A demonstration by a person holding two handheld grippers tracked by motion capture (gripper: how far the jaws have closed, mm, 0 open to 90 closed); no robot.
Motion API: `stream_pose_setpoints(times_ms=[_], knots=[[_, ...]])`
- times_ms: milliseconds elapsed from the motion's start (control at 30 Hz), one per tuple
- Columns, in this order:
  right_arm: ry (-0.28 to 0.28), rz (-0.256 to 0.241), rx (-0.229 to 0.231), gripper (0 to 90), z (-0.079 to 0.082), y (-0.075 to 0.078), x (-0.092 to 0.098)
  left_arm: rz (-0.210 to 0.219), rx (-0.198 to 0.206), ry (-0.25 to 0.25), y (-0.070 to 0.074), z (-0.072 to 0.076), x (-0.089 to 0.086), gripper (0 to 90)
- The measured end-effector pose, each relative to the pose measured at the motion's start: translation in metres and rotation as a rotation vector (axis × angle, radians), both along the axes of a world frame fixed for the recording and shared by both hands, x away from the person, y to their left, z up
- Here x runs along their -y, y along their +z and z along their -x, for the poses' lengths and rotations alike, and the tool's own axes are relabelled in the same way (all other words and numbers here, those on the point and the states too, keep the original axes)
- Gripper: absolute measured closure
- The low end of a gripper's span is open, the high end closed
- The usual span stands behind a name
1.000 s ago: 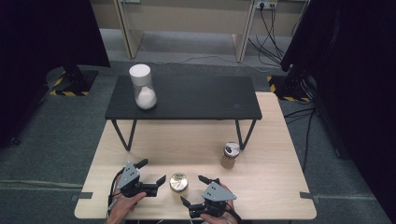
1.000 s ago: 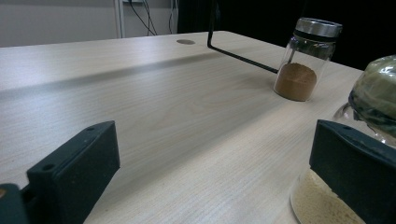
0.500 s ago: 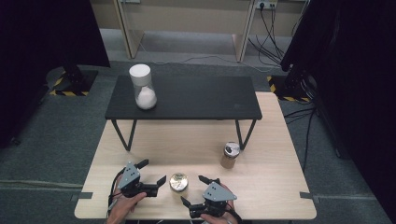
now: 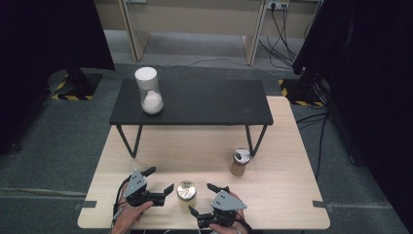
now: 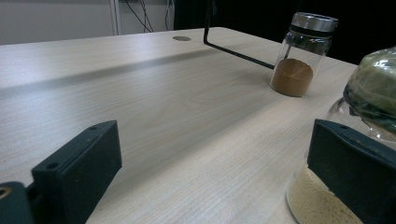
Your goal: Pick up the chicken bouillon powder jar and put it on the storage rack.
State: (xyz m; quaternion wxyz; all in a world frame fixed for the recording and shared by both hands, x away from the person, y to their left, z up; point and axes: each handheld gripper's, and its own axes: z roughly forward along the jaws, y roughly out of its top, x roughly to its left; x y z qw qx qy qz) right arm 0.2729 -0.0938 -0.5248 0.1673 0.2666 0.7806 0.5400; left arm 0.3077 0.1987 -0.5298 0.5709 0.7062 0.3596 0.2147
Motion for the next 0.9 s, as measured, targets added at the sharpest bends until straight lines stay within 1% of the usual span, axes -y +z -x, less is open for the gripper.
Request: stream_pose_setpoints(times_ms=[233,367,700,900], knots=[[0.002,0.005,0.0,6.9,-0.0001,0.0,-0.0006,-0.002,-0.003,-0.002,-0.0003,0.0001,0.0006,2.4],[0.001,0.002,0.001,9.1,0.0001,0.0,-0.0002,-0.002,-0.002,-0.004,-0.0001,0.0002,0.0008,2.4],[-0.011,-0.002,0.005,9.3,-0.0006,0.0002,0.0012,-0.006,-0.004,-0.011,-0.0005,0.0005,0.0018,2.5],[-0.009,-0.004,0.008,9.2,0.0001,0.0002,0.0008,-0.009,-0.006,-0.017,-0.0009,0.0007,0.0028,2.6]])
